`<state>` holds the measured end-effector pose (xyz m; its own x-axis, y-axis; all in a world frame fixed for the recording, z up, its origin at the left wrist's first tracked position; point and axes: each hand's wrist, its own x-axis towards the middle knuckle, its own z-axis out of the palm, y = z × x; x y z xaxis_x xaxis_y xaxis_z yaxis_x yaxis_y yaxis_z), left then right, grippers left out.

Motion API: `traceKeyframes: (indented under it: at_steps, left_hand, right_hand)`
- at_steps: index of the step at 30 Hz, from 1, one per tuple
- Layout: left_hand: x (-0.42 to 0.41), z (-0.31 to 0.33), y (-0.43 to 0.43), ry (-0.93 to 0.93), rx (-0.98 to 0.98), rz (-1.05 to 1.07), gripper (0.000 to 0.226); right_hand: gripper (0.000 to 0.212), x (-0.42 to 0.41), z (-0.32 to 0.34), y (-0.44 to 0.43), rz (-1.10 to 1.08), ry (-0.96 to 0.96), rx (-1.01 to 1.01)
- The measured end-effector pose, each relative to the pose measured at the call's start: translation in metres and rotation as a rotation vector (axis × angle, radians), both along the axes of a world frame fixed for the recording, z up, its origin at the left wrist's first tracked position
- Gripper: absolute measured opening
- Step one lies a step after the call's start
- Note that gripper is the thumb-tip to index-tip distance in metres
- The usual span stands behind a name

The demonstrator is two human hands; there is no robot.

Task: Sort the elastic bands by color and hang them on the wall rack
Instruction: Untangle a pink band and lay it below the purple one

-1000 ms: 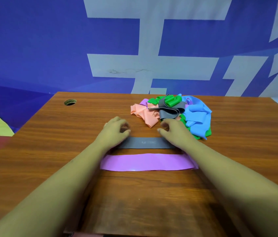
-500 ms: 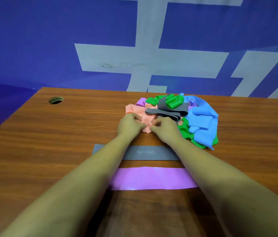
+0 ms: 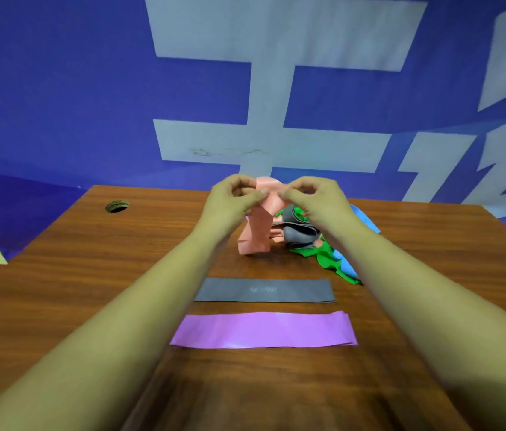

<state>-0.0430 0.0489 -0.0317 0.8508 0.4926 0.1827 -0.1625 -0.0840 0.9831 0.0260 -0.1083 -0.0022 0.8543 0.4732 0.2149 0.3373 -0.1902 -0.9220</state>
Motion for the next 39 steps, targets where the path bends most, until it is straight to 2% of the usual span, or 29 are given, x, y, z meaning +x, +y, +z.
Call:
traceKeyframes:
  at_steps: [11, 16, 19, 21, 24, 26, 28, 31, 33, 35, 39]
  left_hand:
    - [-0.061, 0.071, -0.036, -0.045, 0.18, 0.024, 0.023]
    - [-0.094, 0.089, -0.061, -0.147, 0.214, -0.121, 0.028]
    - [-0.104, 0.085, -0.078, -0.121, 0.309, -0.142, 0.026]
    - [-0.11, 0.076, -0.09, -0.09, 0.282, -0.19, 0.03]
    - [-0.117, 0.062, -0.104, -0.065, 0.135, -0.307, 0.035]
    - [-0.119, 0.057, -0.108, -0.061, 0.134, -0.284, 0.023]
    - [-0.119, 0.054, -0.109, -0.07, 0.138, -0.211, 0.024]
    - [-0.121, 0.063, -0.109, -0.184, 0.12, -0.103, 0.02]
    - [-0.122, 0.072, -0.107, -0.242, 0.195, -0.057, 0.013]
    - [-0.121, 0.077, -0.104, -0.22, 0.315, -0.048, 0.005]
    - [-0.118, 0.079, -0.098, -0.186, 0.352, 0.091, 0.005]
  right_hand:
    - [0.008, -0.062, 0.086, -0.034, 0.016, -0.073, 0.116]
    - [0.01, -0.088, 0.115, -0.042, -0.033, -0.064, 0.193]
    - [0.007, -0.102, 0.127, -0.049, -0.027, -0.063, 0.208]
    - [0.009, -0.108, 0.131, -0.054, -0.03, -0.056, 0.184]
    - [0.01, -0.114, 0.13, -0.064, -0.052, -0.007, 0.172]
    - [0.012, -0.116, 0.126, -0.071, -0.081, 0.007, 0.159]
    - [0.014, -0.118, 0.121, -0.076, -0.099, 0.019, 0.137]
    - [0.017, -0.121, 0.113, -0.081, -0.102, 0.062, 0.102]
    - [0.016, -0.123, 0.109, -0.082, -0.083, 0.101, 0.097]
    - [0.013, -0.125, 0.107, -0.082, -0.063, 0.152, 0.133]
    - [0.011, -0.122, 0.106, -0.083, -0.028, 0.203, 0.152]
